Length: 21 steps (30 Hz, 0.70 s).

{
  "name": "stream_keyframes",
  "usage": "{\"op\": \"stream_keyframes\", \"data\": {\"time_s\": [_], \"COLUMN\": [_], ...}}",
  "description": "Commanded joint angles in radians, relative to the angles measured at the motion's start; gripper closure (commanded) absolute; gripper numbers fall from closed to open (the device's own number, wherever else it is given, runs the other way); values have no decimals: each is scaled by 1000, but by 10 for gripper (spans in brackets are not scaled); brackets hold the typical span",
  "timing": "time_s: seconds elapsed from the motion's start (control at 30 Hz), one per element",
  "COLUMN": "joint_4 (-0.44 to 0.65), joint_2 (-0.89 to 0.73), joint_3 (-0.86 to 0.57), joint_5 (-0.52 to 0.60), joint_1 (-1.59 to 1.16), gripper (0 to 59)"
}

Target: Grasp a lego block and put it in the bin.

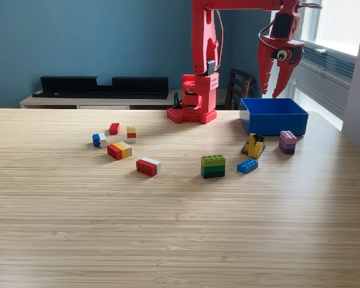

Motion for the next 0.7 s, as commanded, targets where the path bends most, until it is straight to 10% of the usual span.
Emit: {"op": "stream_keyframes", "data": {"time_s": [0.03, 0.7], "joint_4": [12, -15], "joint_2": [74, 74], "joint_3": [-61, -49], "joint_5": [-37, -347], "joint_1": [235, 979], "gripper": [562, 563]}}
